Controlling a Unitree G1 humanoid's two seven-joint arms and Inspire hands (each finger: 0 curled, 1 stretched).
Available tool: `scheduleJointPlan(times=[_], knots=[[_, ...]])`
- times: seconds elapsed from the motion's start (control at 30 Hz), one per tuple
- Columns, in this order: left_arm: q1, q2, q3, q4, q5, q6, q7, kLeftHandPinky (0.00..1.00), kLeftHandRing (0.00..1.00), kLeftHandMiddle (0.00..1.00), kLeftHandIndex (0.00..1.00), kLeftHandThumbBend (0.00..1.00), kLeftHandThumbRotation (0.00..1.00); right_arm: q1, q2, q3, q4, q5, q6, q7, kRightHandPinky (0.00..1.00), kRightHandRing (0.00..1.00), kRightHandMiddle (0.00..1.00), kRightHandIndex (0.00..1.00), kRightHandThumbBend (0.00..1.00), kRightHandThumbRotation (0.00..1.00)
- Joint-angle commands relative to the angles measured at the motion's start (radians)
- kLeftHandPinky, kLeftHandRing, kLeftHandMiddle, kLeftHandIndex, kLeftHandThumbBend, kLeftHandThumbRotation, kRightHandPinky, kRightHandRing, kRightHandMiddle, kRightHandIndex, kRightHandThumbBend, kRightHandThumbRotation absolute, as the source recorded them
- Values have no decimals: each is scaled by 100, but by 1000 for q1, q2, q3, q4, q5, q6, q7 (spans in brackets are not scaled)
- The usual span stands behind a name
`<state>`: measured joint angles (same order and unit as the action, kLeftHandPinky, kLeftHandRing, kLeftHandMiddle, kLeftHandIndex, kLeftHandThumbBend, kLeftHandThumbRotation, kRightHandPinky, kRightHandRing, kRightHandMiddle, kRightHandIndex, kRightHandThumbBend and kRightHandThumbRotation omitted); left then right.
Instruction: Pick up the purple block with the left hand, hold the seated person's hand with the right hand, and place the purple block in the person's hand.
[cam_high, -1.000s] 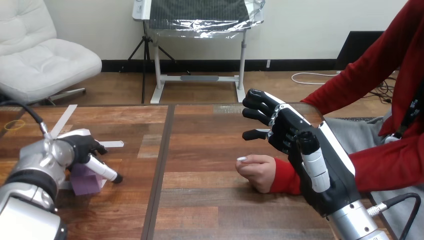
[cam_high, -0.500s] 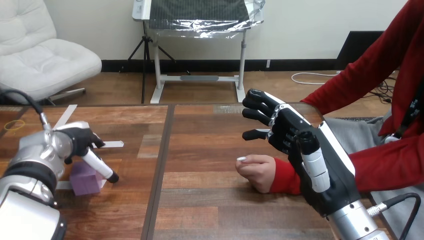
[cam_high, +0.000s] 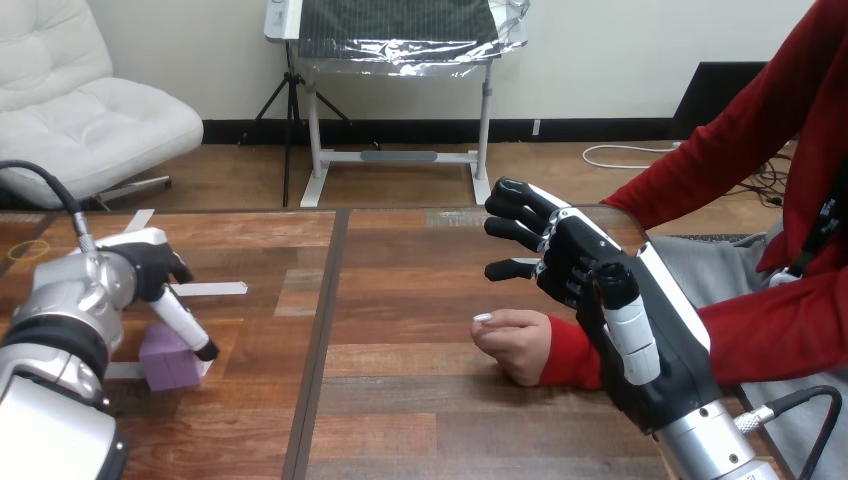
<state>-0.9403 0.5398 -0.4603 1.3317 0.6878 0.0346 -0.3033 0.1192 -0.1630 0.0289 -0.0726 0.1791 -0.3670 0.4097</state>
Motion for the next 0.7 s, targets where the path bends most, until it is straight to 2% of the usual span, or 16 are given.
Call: scheduleJointPlan(times=[0.0, 0.37, 0.67], knots=[[-76, 25, -25, -32, 24, -6, 22, 83, 93, 92, 88, 95, 18, -37, -11, -6, -28, 11, 0, 5, 71, 87, 88, 87, 93, 100], [-81, 27, -44, -28, 52, 0, 18, 86, 93, 92, 89, 97, 13, -38, -10, -8, -27, 13, -3, 7, 71, 87, 88, 87, 92, 100], [-88, 29, -70, -22, 65, 5, -5, 83, 94, 93, 90, 98, 11, -39, -11, -8, -26, 11, -3, 8, 71, 87, 88, 87, 93, 100]])
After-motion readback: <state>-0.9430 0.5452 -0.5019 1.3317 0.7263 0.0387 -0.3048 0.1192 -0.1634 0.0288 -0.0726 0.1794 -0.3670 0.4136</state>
